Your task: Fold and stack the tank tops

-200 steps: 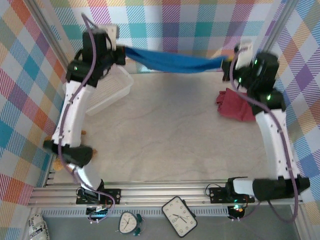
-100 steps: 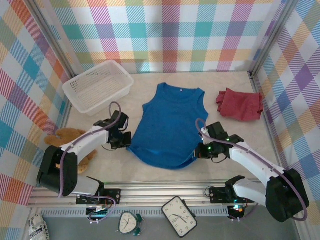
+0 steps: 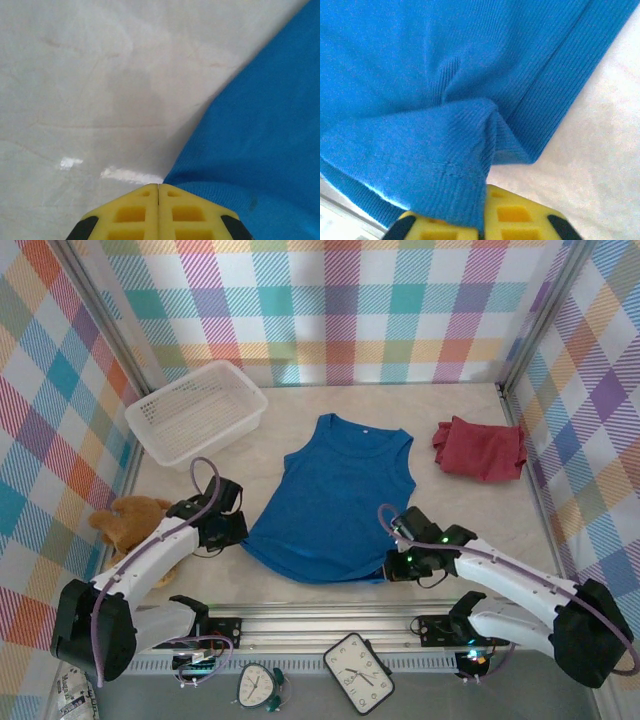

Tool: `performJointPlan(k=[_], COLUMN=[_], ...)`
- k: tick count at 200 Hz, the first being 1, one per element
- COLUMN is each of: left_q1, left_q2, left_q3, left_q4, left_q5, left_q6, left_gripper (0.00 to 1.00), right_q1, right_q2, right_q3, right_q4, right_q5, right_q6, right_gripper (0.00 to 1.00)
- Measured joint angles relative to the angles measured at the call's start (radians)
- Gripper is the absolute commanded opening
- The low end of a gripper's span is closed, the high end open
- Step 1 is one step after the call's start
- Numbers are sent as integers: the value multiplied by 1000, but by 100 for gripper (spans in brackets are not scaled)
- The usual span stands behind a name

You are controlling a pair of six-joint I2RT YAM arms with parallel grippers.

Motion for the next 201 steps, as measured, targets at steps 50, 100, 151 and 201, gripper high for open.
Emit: performJointPlan(k=[50, 100, 151, 201], left_q1=[0, -7, -131, -160], left_q2=[-42, -135, 6, 237], left_q3=[-36, -33, 103, 142], left_q4=[-59, -111, -86, 29], left_q5=[16, 17, 97, 148], left_q6=[-62, -114, -109, -89], left_gripper=[17, 37, 39, 32], right_q1=[211, 282, 262, 132], right_q2=[21, -53, -126, 169], right_q3=[-3, 2, 227, 203], right_q4=[-56, -166, -211, 13], right_q5=[-1, 29, 155, 114], right_q6=[107, 207, 145, 16], right_gripper=[25, 36, 41, 27])
